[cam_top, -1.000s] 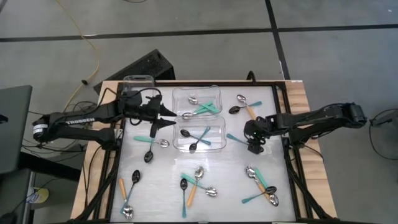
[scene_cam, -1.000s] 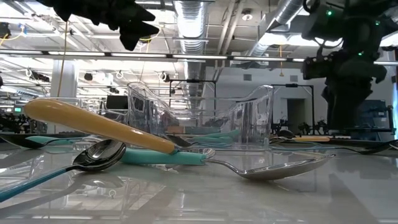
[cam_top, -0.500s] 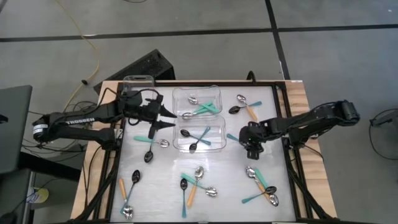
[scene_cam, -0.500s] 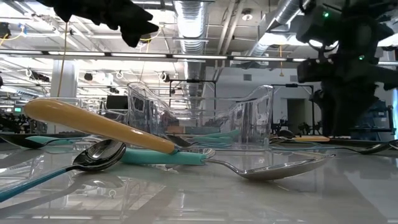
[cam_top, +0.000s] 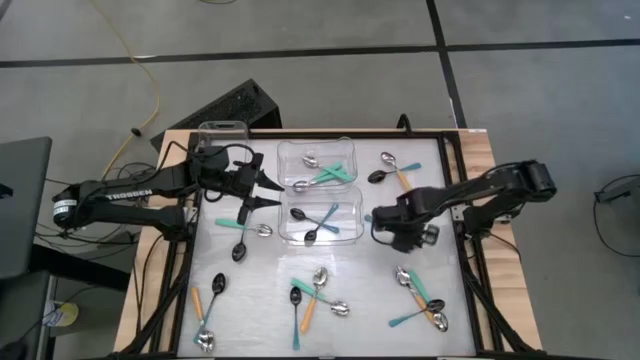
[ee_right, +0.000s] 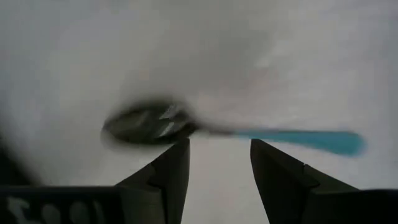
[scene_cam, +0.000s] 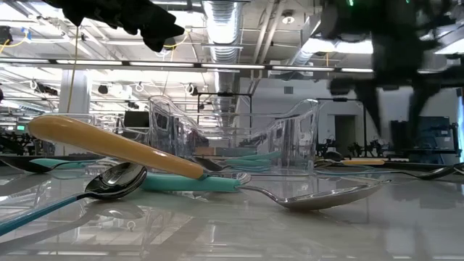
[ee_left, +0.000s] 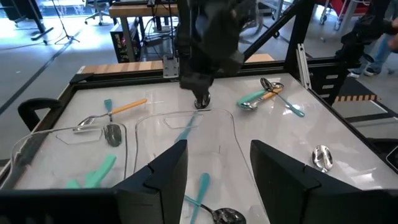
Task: Sort silverware by color (type)
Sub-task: Put the blue spoon into the bottom transparent bin
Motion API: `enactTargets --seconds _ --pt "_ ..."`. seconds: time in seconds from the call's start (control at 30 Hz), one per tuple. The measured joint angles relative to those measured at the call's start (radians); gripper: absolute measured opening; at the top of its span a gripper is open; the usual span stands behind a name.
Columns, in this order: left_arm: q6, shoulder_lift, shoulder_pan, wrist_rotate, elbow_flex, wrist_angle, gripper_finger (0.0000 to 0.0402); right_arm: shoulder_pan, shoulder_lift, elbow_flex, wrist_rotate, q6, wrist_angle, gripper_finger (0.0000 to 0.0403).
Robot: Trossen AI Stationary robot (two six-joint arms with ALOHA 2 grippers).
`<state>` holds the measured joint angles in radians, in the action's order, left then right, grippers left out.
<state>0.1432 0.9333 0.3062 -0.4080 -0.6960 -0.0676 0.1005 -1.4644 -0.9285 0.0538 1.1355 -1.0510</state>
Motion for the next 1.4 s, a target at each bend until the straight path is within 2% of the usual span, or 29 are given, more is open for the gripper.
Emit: enactTargets --seconds 0.13,0.2,0.3,0.43,0.7,1.03,1.4 --pt "0.003 0.000 0.000 0.000 0.000 -0.003 0.0159 0.027 -0.074 0.022 0.167 0.302 -0.033 0.0192" --pt "0.006 0.000 0.000 0.001 0.000 -0.003 0.0159 0.039 -0.099 0.021 0.225 0.370 -0.014 0.0192" --pt "0.012 0.000 0.000 0.001 0.000 -0.003 0.0159 0.045 -0.125 0.001 0.250 0.423 -0.002 0.0192" --pt "0.030 0.000 0.001 0.011 0.000 -0.001 0.0159 0.065 -0.126 -0.009 0.251 0.499 0.011 0.0191" --pt "0.013 0.000 0.001 0.058 -0.001 0.017 0.0159 0.119 -0.125 -0.009 0.173 0.646 0.074 0.0191" --pt "-0.016 0.000 0.001 0.092 -0.001 0.039 0.0159 0.092 -0.119 0.053 0.128 0.747 0.106 0.0189" --pt "-0.035 0.000 0.001 0.132 -0.001 0.040 0.0159 0.005 -0.115 0.126 0.061 0.941 0.224 0.0138"
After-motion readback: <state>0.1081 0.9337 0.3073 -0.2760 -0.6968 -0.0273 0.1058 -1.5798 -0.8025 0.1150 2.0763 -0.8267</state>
